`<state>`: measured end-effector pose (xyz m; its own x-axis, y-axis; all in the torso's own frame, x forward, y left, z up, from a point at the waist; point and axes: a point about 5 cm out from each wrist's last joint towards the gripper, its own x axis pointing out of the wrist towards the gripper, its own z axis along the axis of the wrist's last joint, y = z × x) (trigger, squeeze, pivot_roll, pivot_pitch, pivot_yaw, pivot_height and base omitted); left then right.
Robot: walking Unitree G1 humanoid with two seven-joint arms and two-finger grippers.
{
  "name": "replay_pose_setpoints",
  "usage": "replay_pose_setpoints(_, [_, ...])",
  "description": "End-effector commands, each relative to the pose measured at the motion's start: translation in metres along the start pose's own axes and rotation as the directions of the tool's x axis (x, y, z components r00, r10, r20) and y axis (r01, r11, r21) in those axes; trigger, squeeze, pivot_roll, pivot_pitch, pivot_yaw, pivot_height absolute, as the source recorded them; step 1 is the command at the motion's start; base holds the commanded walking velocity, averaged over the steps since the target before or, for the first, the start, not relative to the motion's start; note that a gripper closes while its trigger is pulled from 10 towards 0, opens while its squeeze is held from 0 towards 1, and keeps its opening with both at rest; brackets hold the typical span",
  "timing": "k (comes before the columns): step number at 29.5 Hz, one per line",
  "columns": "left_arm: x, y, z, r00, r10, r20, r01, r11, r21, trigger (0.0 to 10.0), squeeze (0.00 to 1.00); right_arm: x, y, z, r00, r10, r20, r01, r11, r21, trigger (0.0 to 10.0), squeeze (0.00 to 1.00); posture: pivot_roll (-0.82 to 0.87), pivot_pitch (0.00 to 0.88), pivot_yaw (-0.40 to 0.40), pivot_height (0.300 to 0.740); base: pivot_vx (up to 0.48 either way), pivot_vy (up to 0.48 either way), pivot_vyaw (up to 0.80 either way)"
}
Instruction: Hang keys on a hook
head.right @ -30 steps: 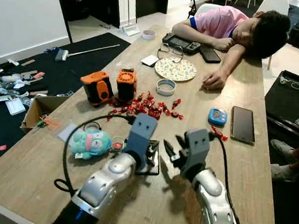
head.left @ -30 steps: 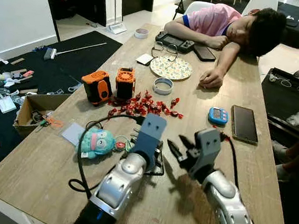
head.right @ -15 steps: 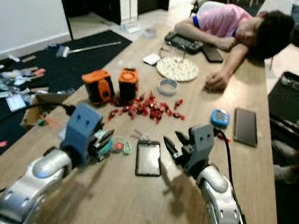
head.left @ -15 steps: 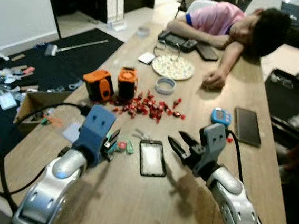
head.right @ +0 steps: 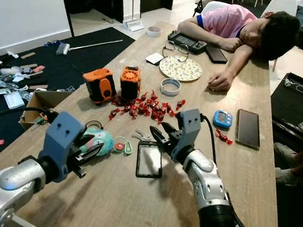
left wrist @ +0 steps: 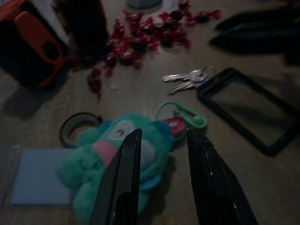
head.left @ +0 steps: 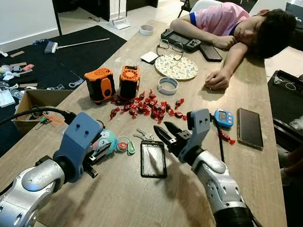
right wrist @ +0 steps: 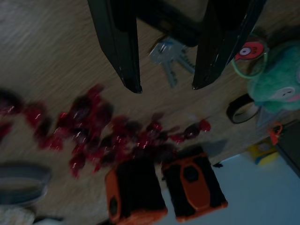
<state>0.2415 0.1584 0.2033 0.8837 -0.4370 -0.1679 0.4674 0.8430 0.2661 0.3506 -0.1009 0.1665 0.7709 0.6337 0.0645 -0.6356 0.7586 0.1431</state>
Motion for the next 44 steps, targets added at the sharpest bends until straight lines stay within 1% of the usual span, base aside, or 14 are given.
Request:
replay_pose_setpoints(1, [-0.004, -0.005, 0.000, 0.999, -0.036, -0.017, 0.036, 0.999, 0.000, 10.0, 0.00, 0.002, 0.004, -0.008, 0.999, 0.033, -0.026, -0.032, 0.998, 0.047, 10.0, 0.00, 0.18, 0.231, -0.031, 0.740, 0.000, 0.000, 0.00])
replay_pose_setpoints(6, [-0.007, -0.007, 0.001, 0.999, -0.042, -0.018, 0.042, 0.999, -0.005, 10.0, 0.00, 0.002, 0.013, -0.012, 0.996, 0.072, -0.048, -0.070, 0.996, 0.049, 10.0, 0.00, 0.19, 0.236, -0.041, 0.740, 0.000, 0.000, 0.00])
replay_pose_setpoints(11, [-0.008, -0.010, -0.001, 0.999, -0.038, -0.028, 0.038, 0.999, -0.020, 10.0, 0.00, -0.004, 0.004, -0.025, 0.993, -0.008, -0.118, 0.015, 0.998, 0.058, 10.0, 0.00, 0.19, 0.238, -0.046, 0.740, 0.000, 0.000, 0.00])
replay_pose_setpoints(14, [-0.007, -0.010, -0.001, 0.999, -0.040, -0.031, 0.040, 0.999, -0.020, 10.0, 0.00, -0.006, -0.001, -0.021, 0.993, -0.053, -0.104, 0.055, 0.998, 0.024, 10.0, 0.00, 0.18, 0.237, -0.047, 0.740, 0.000, 0.000, 0.00])
replay_pose_setpoints(19, [-0.006, -0.010, -0.001, 0.998, -0.043, -0.037, 0.042, 0.999, -0.025, 10.0, 0.00, -0.010, -0.006, -0.021, 0.991, -0.086, -0.102, 0.092, 0.994, 0.058, 10.0, 0.00, 0.17, 0.234, -0.038, 0.740, 0.000, 0.000, 0.00])
replay_pose_setpoints(23, [-0.003, -0.010, 0.000, 0.998, -0.049, -0.036, 0.048, 0.999, -0.025, 10.0, 0.00, -0.004, -0.001, -0.022, 0.993, -0.056, -0.102, 0.065, 0.993, 0.096, 10.0, 0.00, 0.17, 0.233, -0.031, 0.740, 0.000, 0.000, 0.00])
replay_pose_setpoints(32, [-0.004, -0.010, 0.000, 0.998, -0.037, -0.040, 0.036, 0.999, -0.027, 10.0, 0.00, 0.006, 0.003, -0.019, 0.995, -0.041, -0.094, 0.052, 0.992, 0.111, 10.0, 0.00, 0.18, 0.235, -0.037, 0.740, 0.000, 0.000, 0.00])
replay_pose_setpoints(34, [-0.004, -0.010, 0.000, 0.999, -0.036, -0.041, 0.035, 0.999, -0.028, 10.0, 0.00, 0.006, 0.004, -0.019, 0.995, -0.040, -0.094, 0.050, 0.992, 0.112, 9.6, 0.00, 0.18, 0.236, -0.040, 0.740, 0.000, 0.000, 0.00])
replay_pose_setpoints(37, [-0.005, -0.010, 0.000, 0.999, -0.032, -0.043, 0.030, 0.999, -0.031, 10.0, 0.00, 0.007, 0.005, -0.020, 0.995, -0.033, -0.097, 0.044, 0.993, 0.113, 6.6, 0.00, 0.18, 0.237, -0.043, 0.740, 0.000, 0.000, 0.00])
replay_pose_setpoints(39, [-0.005, -0.010, 0.000, 0.999, -0.031, -0.044, 0.029, 0.999, -0.031, 10.0, 0.00, 0.007, 0.006, -0.020, 0.995, -0.030, -0.098, 0.041, 0.993, 0.113, 6.6, 0.00, 0.18, 0.237, -0.044, 0.740, 0.000, 0.000, 0.00])
replay_pose_setpoints(41, [-0.005, -0.010, 0.000, 0.999, -0.030, -0.044, 0.029, 0.999, -0.031, 10.0, 0.00, 0.006, 0.007, -0.021, 0.995, -0.028, -0.099, 0.040, 0.993, 0.113, 6.6, 0.00, 0.18, 0.237, -0.044, 0.740, 0.000, 0.000, 0.00])
replay_pose_setpoints(42, [-0.005, -0.011, 0.000, 0.999, -0.031, -0.045, 0.029, 0.999, -0.031, 10.0, 0.00, 0.006, 0.007, -0.021, 0.995, -0.025, -0.098, 0.036, 0.993, 0.113, 7.4, 0.00, 0.18, 0.239, -0.044, 0.740, 0.000, 0.000, 0.00])
replay_pose_setpoints(43, [-0.005, -0.011, 0.000, 0.998, -0.032, -0.045, 0.031, 0.999, -0.032, 10.0, 0.00, 0.005, 0.008, -0.020, 0.995, -0.023, -0.096, 0.033, 0.993, 0.112, 10.0, 0.00, 0.18, 0.238, -0.044, 0.740, 0.000, 0.000, 0.00])
replay_pose_setpoints(44, [-0.006, -0.011, 0.000, 0.998, -0.033, -0.044, 0.031, 0.999, -0.032, 10.0, 0.00, 0.004, 0.009, -0.020, 0.995, -0.021, -0.095, 0.032, 0.993, 0.112, 10.0, 0.00, 0.18, 0.238, -0.044, 0.740, 0.000, 0.000, 0.00])
